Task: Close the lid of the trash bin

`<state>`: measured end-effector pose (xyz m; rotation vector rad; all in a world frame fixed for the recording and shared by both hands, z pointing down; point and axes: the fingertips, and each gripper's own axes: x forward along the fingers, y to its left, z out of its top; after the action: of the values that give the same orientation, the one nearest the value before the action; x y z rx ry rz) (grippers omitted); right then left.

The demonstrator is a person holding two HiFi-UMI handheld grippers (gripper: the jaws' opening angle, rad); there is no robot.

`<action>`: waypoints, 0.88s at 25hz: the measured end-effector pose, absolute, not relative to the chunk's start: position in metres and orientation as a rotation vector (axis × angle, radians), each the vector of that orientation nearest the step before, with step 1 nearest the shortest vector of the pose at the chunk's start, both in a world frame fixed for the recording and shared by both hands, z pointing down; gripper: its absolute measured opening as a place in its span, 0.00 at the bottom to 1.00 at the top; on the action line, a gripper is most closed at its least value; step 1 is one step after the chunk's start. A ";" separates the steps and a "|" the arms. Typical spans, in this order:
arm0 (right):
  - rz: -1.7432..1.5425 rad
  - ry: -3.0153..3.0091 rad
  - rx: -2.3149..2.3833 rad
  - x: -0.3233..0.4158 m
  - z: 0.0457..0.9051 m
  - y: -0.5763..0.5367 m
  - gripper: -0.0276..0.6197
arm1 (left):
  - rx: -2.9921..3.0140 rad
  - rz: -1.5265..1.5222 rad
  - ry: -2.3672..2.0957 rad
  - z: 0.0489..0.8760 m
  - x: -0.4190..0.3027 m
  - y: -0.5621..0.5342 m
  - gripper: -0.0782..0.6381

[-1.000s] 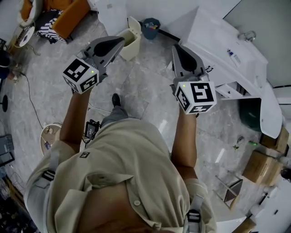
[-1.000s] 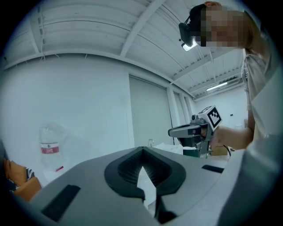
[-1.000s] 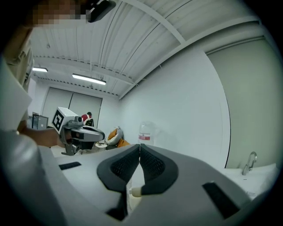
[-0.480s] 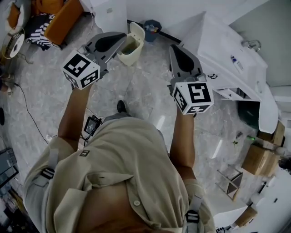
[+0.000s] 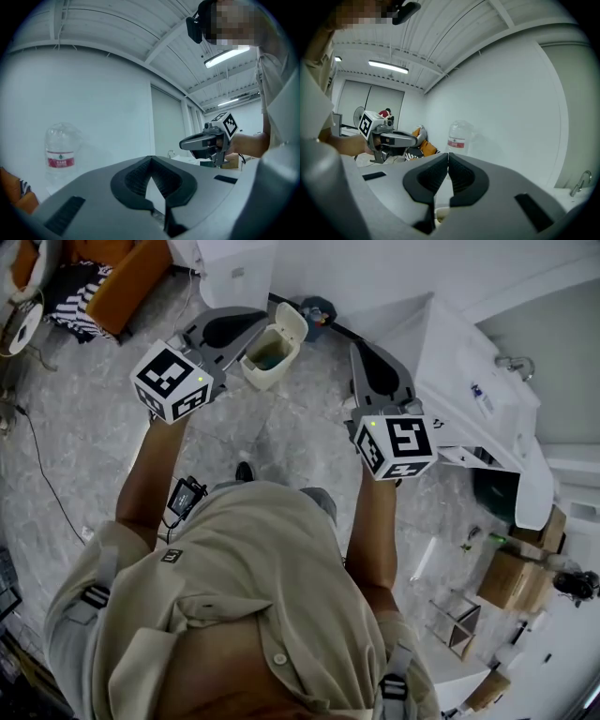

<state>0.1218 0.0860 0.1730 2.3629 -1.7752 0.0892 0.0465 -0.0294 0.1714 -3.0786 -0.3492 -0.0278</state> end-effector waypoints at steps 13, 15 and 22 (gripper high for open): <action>0.136 -1.924 2.284 0.213 0.207 -0.011 0.08 | -3.083 -0.168 -0.129 0.210 0.096 -0.114 0.13; 0.148 -1.967 2.252 0.230 0.210 -0.034 0.08 | -3.086 -0.202 -0.075 0.213 0.109 -0.133 0.13; 0.249 -2.048 2.150 0.321 0.240 -0.096 0.08 | -3.103 -0.309 0.009 0.241 0.197 -0.184 0.13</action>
<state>0.3208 -0.0959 0.2398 2.1501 -2.0484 0.2487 0.1970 -0.1838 0.2415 -3.1027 0.0094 -0.3087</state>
